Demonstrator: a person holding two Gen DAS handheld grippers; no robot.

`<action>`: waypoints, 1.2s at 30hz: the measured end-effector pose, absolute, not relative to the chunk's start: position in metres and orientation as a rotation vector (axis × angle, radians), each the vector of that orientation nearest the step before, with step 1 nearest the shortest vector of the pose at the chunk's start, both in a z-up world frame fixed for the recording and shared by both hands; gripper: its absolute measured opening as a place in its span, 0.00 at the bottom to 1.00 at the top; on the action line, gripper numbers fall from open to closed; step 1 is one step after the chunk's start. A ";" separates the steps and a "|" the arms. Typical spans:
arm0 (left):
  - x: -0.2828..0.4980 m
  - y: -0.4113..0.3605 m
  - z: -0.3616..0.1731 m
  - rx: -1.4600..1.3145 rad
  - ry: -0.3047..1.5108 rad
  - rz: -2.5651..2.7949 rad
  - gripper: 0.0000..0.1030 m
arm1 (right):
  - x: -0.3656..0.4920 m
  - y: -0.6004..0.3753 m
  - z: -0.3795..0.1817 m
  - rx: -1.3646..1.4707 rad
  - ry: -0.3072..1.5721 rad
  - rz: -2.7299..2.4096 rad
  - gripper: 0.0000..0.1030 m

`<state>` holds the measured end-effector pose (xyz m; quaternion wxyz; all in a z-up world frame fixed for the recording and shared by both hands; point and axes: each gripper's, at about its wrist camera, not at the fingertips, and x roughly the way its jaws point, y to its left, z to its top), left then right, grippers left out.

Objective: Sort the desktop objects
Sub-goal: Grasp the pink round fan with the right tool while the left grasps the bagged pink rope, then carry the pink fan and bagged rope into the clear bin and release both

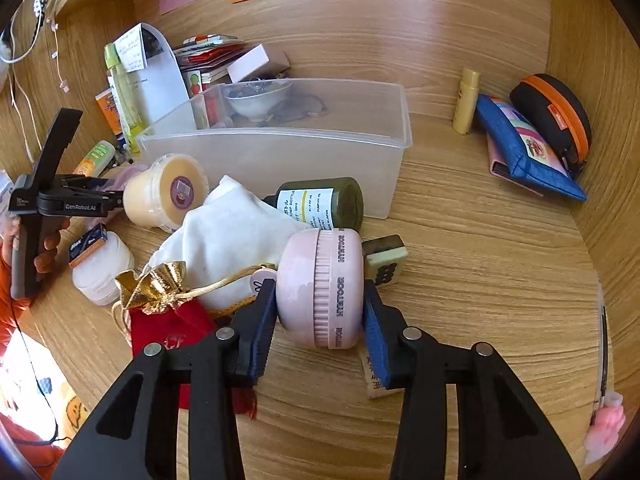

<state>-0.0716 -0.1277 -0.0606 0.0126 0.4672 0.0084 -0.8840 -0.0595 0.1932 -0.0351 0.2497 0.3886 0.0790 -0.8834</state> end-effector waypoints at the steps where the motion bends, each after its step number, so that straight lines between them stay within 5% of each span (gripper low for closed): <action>1: -0.069 -0.130 -0.061 1.448 0.036 -2.749 0.64 | -0.059 0.195 -0.034 1.054 0.209 -2.408 0.36; 24: -0.035 -0.094 0.050 0.945 0.160 -2.885 0.59 | -0.084 0.206 0.042 0.782 0.116 -2.439 0.36; 29: -0.046 -0.087 0.068 0.900 0.211 -2.911 0.46 | -0.110 0.198 0.061 0.712 0.088 -2.417 0.36; 31: -0.056 -0.081 0.070 0.911 0.190 -2.926 0.32 | -0.122 0.193 0.064 0.705 0.077 -2.405 0.36; 36: -0.090 -0.078 0.054 1.000 0.158 -2.875 0.30 | -0.149 0.180 0.057 0.750 0.063 -2.386 0.36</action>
